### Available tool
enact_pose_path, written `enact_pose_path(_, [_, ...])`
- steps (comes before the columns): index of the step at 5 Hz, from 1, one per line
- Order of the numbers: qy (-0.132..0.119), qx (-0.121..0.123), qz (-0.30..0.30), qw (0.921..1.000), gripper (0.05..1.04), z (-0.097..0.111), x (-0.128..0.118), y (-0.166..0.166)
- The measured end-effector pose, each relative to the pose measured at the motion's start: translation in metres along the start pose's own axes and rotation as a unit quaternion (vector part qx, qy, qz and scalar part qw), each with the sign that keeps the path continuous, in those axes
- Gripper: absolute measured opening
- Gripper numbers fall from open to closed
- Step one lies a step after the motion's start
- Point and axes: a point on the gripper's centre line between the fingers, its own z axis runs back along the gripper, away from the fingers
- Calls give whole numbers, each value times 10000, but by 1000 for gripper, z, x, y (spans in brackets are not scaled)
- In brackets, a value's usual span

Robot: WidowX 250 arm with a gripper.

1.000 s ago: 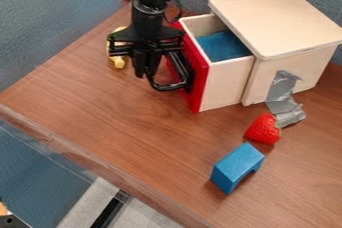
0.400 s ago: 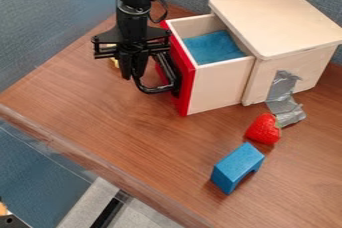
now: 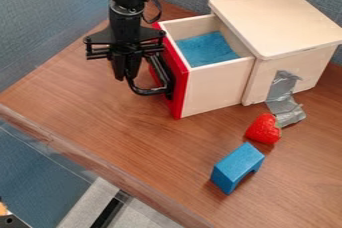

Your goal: Open the drawer

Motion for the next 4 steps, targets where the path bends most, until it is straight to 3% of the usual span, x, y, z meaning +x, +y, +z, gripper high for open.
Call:
enact_pose_path(2, [-72, 94, -60, 9999, 158, 2, 0, 11])
enact_pose_path(3, [-188, 238, -298, 9991, 374, 9, 2, 14])
enact_pose_path(4, [-299, 105, -927, 9952, 681, 20, 2, 9])
